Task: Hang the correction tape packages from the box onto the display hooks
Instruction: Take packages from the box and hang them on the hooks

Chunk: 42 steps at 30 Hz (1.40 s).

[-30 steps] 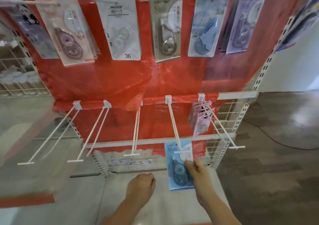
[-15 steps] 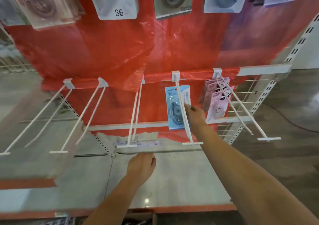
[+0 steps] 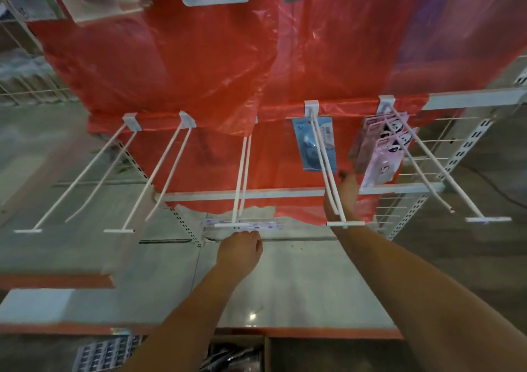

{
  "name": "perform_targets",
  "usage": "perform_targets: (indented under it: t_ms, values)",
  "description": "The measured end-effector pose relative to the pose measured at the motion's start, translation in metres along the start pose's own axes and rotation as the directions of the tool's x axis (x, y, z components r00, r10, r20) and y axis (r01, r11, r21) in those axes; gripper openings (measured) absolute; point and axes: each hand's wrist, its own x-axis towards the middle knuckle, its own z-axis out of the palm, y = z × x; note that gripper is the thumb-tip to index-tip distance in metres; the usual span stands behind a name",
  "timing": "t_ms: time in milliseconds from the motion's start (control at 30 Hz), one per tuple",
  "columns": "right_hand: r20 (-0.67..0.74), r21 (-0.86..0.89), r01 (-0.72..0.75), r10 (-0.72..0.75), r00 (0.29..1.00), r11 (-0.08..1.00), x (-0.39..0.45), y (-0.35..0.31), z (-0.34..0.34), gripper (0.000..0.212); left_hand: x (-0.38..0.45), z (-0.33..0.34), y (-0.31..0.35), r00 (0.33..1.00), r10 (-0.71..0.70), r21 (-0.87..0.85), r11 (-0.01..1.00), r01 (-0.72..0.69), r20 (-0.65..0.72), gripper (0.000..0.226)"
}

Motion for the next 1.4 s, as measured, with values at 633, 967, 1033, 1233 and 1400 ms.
perform_targets:
  t_ms: [633,967,1033,1233,1400]
  values:
    - [0.696,-0.604,0.691,-0.161,0.700,0.397,-0.268,0.020,0.081,0.032,-0.138,-0.004,-0.152,0.985,0.094,0.064,0.994,-0.086,-0.145,0.030]
    - [0.787,-0.598,0.711,0.102,0.609,0.370,-0.339,0.119,0.101,0.035,-0.198,0.081,-0.213,0.999,0.018,0.029,0.999,-0.019,0.049,0.032]
    - [0.789,-0.605,0.704,0.158,0.594,0.373,-0.344,0.153,0.103,0.033,-0.207,0.110,-0.221,0.996,-0.011,0.024,1.000,0.009,0.084,0.031]
    - [0.788,-0.616,0.677,0.285,0.546,0.403,-0.346,0.258,0.117,0.032,-0.227,0.214,-0.246,0.969,-0.134,-0.027,0.989,0.142,0.206,0.027]
    - [0.763,-0.644,0.627,0.307,0.569,0.438,-0.338,0.340,0.144,0.037,-0.222,0.311,-0.272,0.942,-0.169,0.004,0.984,0.176,0.290,0.027]
